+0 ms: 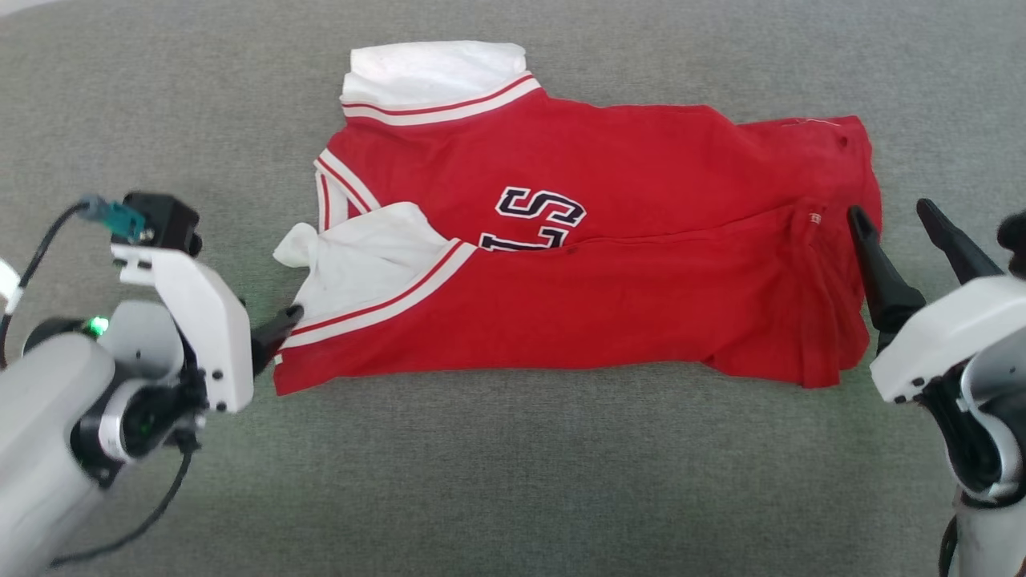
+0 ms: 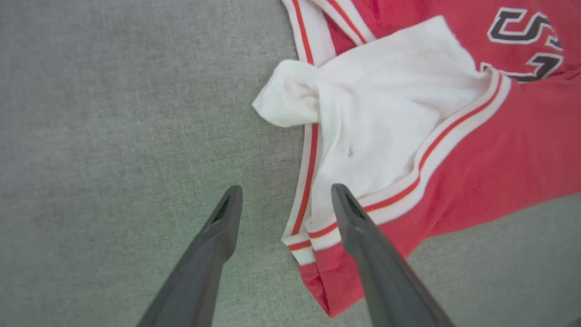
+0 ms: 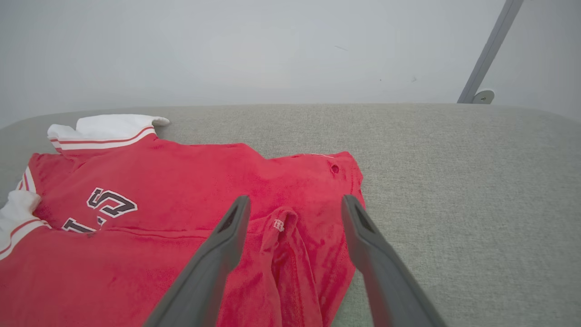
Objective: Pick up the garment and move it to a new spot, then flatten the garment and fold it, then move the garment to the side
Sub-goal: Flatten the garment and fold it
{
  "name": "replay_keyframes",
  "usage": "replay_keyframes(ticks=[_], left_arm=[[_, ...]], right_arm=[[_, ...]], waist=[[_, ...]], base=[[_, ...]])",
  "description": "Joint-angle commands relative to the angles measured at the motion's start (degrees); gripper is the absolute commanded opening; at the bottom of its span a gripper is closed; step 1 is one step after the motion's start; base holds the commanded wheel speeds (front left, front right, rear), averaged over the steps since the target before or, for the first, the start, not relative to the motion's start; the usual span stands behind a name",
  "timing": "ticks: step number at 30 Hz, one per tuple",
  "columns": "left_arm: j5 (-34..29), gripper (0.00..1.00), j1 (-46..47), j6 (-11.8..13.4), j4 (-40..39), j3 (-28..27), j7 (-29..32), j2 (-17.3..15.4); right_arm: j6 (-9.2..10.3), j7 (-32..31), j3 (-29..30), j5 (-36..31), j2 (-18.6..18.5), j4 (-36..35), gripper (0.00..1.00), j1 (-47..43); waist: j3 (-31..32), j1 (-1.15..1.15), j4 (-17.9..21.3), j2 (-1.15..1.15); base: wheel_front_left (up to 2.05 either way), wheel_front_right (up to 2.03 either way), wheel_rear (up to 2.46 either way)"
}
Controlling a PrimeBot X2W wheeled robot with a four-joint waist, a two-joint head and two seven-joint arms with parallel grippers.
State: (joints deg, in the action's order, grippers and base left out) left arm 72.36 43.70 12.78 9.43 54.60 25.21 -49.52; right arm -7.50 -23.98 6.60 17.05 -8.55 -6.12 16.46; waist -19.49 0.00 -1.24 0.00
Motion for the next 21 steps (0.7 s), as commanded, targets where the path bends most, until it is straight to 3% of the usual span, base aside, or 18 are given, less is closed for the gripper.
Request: replay_keyframes(ticks=[1,9,17,19,21], left_arm=[[0.75,1.0,-1.53,1.49,-1.92,-0.08,0.21,-0.9],[2.88,1.0,-5.97,6.53,-7.46,-0.43,0.46,-3.57],[4.6,1.0,-6.46,6.62,-3.51,0.68,2.58,-1.21],[4.41,0.0,-6.18,5.61,-1.84,1.71,3.85,-0.42],[4.6,0.0,-5.79,4.76,-0.34,1.89,4.21,0.56]], right_arm=[[0.02,0.99,0.77,-0.92,1.05,-1.14,1.0,-1.19],[0.02,2.12,1.95,-1.26,4.58,-4.56,1.0,-5.09],[0.02,-2.14,1.36,-0.61,5.46,-4.1,1.0,-7.45],[0.02,-4.79,0.9,-0.37,5.53,-3.39,1.0,-7.92],[0.02,-7.75,0.61,0.24,5.58,-2.79,1.0,-8.12]], waist=[[-0.13,0.0,0.58,0.0],[-0.89,0.0,3.2,0.0],[-1.45,0.0,4.13,0.0],[-1.56,0.0,4.28,0.0],[-1.64,0.0,4.36,0.0]], base=[[0.0,0.0,0.0],[0.0,0.0,0.0],[0.0,0.0,0.0],[0.0,0.0,0.0],[0.0,0.0,0.0]])
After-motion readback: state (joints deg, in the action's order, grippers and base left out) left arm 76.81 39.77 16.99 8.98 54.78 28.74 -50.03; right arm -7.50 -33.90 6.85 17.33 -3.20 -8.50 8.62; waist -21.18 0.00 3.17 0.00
